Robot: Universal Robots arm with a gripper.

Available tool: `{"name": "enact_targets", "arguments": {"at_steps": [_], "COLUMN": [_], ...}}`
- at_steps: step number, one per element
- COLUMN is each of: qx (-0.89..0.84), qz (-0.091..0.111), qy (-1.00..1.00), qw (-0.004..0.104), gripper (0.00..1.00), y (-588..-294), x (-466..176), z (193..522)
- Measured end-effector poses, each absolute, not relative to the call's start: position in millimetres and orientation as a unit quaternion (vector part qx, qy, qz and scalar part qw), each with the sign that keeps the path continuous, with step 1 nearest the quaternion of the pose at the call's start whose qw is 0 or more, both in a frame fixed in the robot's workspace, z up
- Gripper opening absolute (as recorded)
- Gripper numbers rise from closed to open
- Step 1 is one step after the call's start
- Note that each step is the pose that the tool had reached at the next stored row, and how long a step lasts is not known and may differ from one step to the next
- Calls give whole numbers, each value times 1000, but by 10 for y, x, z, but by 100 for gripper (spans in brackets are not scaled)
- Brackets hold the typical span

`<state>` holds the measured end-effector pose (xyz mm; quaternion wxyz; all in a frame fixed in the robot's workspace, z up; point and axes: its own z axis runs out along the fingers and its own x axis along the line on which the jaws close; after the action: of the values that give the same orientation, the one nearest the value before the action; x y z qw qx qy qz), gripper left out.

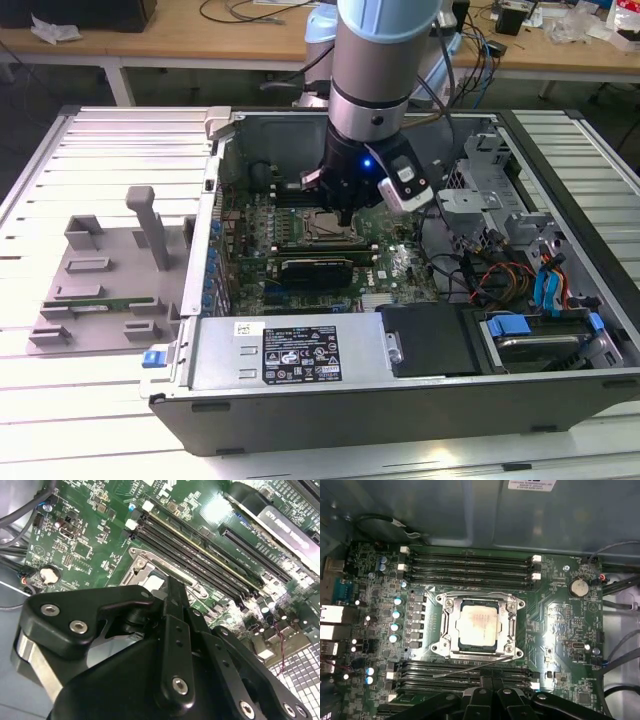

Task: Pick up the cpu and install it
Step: 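Install the second cpu locking lever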

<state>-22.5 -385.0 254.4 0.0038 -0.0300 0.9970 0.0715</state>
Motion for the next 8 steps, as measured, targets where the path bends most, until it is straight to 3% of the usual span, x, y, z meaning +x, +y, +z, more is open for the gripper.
{"name": "enact_targets", "arguments": {"at_steps": [8], "qx": [-30], "qz": [71], "qy": [997], "qw": [4], "gripper": [11], "y": [-3850], "x": [-227], "z": [2429]}}
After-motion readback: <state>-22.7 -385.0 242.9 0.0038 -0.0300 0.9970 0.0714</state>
